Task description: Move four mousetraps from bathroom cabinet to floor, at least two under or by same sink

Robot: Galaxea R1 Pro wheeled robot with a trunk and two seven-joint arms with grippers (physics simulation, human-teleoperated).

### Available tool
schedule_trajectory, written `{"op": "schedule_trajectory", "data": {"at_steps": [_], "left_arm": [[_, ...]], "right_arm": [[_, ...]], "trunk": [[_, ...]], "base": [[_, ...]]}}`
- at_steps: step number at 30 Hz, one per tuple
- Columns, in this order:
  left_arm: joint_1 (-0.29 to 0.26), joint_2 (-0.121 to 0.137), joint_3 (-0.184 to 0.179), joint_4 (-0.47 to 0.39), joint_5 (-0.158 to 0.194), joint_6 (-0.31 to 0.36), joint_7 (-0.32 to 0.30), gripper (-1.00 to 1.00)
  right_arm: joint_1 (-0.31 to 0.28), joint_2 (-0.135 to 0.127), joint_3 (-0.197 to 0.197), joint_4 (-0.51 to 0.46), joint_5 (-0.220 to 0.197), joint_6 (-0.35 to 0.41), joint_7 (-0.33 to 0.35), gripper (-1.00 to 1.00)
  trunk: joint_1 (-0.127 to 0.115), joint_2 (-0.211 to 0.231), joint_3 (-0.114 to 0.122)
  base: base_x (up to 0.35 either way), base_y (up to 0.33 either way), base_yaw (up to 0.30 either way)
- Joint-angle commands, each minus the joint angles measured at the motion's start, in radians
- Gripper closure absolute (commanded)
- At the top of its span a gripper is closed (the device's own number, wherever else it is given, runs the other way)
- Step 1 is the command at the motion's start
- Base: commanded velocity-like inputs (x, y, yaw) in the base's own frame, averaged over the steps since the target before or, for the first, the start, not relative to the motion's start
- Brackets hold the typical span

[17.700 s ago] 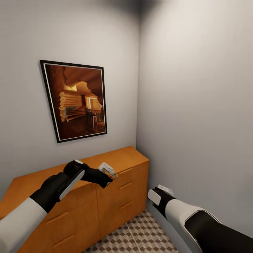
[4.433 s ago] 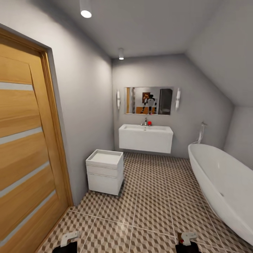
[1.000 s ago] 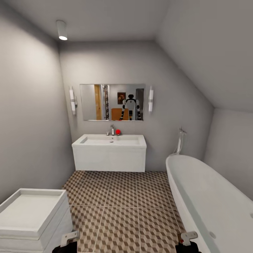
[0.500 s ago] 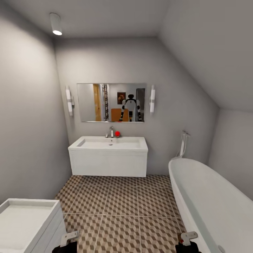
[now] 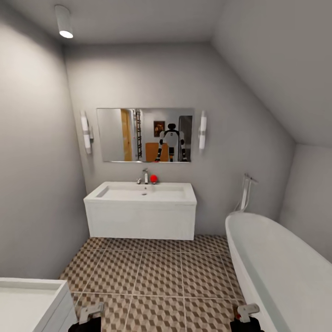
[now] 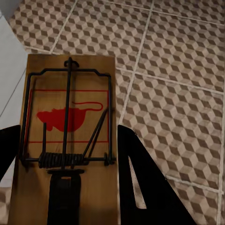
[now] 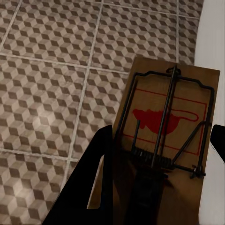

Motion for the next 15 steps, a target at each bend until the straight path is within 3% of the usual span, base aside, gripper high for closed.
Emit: {"op": "schedule_trajectory", "data": {"at_steps": [1,15], "left_arm": [[-0.001,-0.001,-0.006,0.002,-0.004,-0.003,0.006,1.0],[-0.001,-0.001,-0.005,0.002,-0.004,-0.003,0.006,1.0]], "right_arm": [[-0.001,0.0,0.005,0.004,-0.013,-0.007,0.011,1.0],[-0.001,0.0,0.004,0.004,-0.014,-0.008,0.011,1.0]], "trunk": [[0.001,-0.001,0.0],[0.001,-0.001,0.0]], "base": [[0.33,0.0,0.0],[0.33,0.0,0.0]]}}
